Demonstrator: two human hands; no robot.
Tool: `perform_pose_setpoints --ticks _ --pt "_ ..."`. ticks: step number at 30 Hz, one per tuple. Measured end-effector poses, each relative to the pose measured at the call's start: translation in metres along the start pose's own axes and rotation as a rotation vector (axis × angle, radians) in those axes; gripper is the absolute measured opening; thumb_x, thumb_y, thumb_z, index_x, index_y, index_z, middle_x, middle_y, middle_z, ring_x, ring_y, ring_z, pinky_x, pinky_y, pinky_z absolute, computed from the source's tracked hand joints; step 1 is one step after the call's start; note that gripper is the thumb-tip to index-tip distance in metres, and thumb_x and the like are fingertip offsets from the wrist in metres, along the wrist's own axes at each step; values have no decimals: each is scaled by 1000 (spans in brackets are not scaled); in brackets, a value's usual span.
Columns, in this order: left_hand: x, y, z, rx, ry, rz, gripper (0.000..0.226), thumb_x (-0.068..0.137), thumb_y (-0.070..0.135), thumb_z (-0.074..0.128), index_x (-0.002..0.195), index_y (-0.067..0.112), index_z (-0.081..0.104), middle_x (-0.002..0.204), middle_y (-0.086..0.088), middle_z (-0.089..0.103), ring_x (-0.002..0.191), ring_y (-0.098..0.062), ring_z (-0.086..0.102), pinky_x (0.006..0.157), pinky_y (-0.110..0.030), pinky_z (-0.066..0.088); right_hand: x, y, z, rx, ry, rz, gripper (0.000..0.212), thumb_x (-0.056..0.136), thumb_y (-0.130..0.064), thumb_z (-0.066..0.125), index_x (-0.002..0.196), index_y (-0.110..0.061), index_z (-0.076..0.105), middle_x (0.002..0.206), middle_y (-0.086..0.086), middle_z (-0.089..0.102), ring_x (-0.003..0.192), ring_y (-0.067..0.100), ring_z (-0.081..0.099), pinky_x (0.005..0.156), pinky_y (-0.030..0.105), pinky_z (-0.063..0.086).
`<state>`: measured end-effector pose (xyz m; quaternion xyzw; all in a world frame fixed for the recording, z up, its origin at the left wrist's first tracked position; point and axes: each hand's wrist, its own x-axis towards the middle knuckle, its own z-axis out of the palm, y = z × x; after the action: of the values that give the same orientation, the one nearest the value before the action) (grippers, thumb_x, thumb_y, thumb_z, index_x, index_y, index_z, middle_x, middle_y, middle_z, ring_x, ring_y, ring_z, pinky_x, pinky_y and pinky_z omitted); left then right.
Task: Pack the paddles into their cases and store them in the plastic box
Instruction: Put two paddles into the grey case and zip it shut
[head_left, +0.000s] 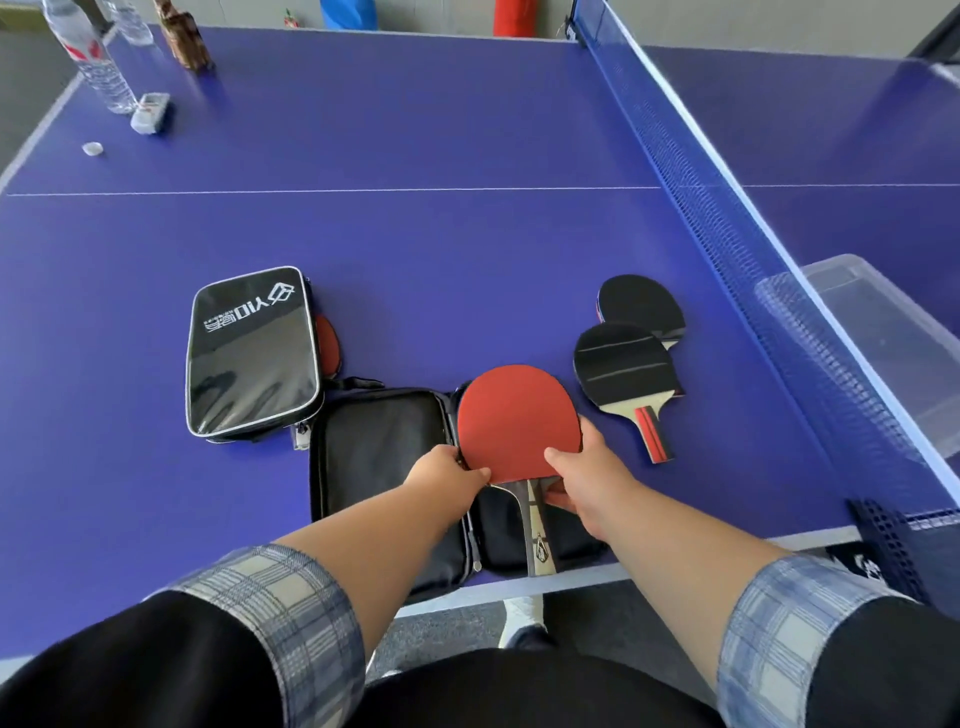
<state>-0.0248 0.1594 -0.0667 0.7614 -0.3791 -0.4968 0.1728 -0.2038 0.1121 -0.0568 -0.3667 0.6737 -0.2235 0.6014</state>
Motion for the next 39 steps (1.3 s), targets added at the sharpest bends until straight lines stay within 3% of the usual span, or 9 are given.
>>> perform_pose_setpoints --ticks 3,7,12,19,24,29,31,35,39 --pt "1 -3 6 200 0 15 22 87 34 65 94 14 65 79 -1 63 79 -26 66 67 -27 49 2 12 -6 -90 78 -21 52 95 -14 63 135 -44 49 116 -9 62 101 20 62 78 46 63" --pt "10 -5 10 249 28 -8 16 88 28 64 88 11 63 88 -7 68 86 -30 68 72 -32 55 13 13 -1 -297 113 -106 59 94 -18 64 147 -35 43 127 -2 62 110 28 62 89 50 59" --pt "21 -5 14 240 121 -22 18 88 25 63 74 16 55 70 0 60 67 -23 59 59 -28 42 29 12 -3 -480 91 -152 65 96 -24 63 154 -30 34 136 -1 61 114 27 61 92 41 55" --pt "23 1 28 232 85 17 10 91 16 59 100 14 58 83 -2 70 83 -23 63 68 -27 44 36 24 -15 -583 79 -104 76 89 -23 70 152 -23 29 134 8 55 114 29 60 96 43 52" --pt "27 1 31 211 125 26 18 91 11 56 84 27 52 78 5 67 85 -23 63 78 -34 52 42 28 -16 -659 135 -101 77 88 -31 73 152 -26 31 133 11 42 101 29 60 95 41 53" --pt "30 -14 33 86 176 12 47 93 14 52 139 19 51 98 12 67 79 -13 62 63 -24 45 46 29 -14 -654 94 -111 91 88 -38 72 160 -23 18 142 10 37 117 28 57 100 39 50" --pt "29 -14 34 68 155 19 52 94 14 51 145 22 45 115 7 66 84 -15 63 66 -25 46 45 32 -16 -651 72 -149 101 84 -42 75 161 -20 13 146 9 35 124 28 53 103 41 49" --pt "28 -9 34 94 100 44 59 94 9 46 147 32 41 115 11 60 63 -13 61 47 -18 42 37 40 -22 -711 -32 -236 120 75 -47 81 161 -22 2 163 4 20 144 25 34 115 40 36" --pt "22 -4 35 158 66 84 61 92 5 43 147 32 40 121 8 59 74 -19 61 56 -24 46 35 48 -29 -807 -130 -267 124 75 -45 83 160 -27 -5 170 3 -3 154 25 17 119 38 28"
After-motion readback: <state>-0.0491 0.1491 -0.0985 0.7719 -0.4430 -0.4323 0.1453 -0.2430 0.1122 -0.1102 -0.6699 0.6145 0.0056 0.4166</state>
